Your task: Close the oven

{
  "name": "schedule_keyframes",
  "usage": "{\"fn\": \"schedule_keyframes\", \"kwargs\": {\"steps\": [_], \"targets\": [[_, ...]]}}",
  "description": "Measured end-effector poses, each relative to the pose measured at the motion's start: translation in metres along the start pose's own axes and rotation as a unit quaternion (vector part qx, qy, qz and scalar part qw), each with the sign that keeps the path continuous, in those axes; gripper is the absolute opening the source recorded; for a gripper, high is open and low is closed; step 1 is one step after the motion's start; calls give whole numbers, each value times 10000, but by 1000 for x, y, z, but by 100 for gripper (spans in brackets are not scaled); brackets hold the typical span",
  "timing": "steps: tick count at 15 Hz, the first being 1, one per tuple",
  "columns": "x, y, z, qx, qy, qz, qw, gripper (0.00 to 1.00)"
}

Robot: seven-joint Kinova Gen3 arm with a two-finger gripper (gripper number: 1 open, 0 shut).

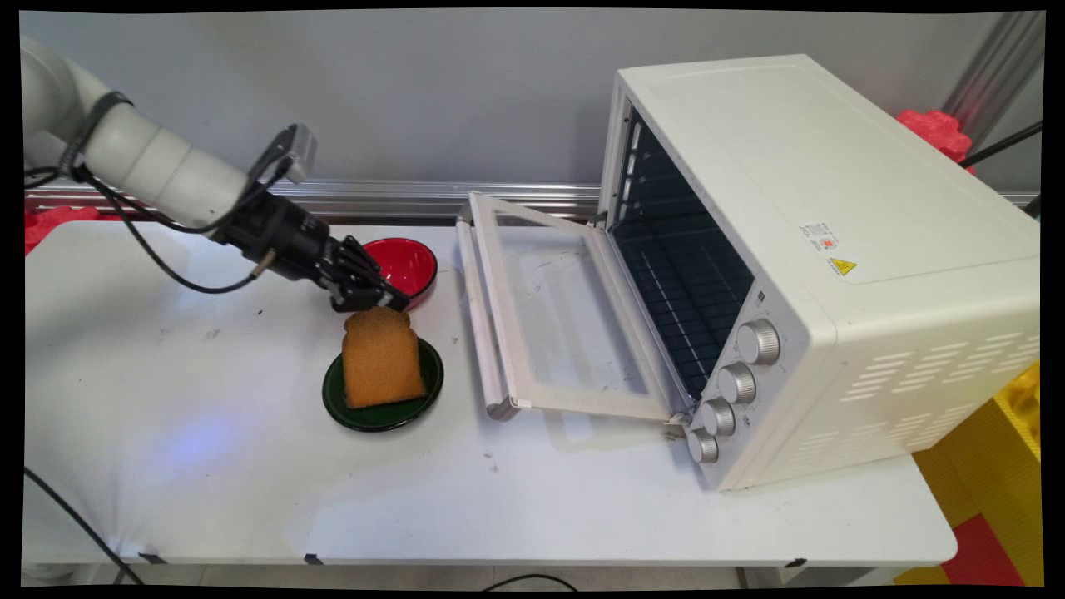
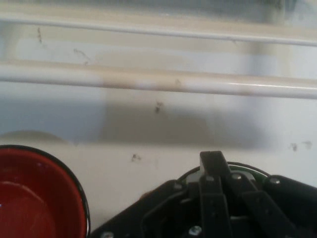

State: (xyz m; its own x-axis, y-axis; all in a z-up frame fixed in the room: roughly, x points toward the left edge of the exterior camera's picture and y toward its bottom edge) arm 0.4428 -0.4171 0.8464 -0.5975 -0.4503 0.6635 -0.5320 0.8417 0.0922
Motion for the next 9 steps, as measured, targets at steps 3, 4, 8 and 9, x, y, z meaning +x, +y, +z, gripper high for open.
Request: {"fn": "schedule_keyframes", "kwargs": {"steps": [3, 4, 8, 9], "targets": [[-2, -1, 18, -1, -21, 51, 10000, 0], [-4, -2, 24, -6, -42, 70, 10000, 0], [-10, -2, 45, -26, -70, 113, 9999, 0], [-11, -2, 50, -24, -65, 112, 9999, 0]]}}
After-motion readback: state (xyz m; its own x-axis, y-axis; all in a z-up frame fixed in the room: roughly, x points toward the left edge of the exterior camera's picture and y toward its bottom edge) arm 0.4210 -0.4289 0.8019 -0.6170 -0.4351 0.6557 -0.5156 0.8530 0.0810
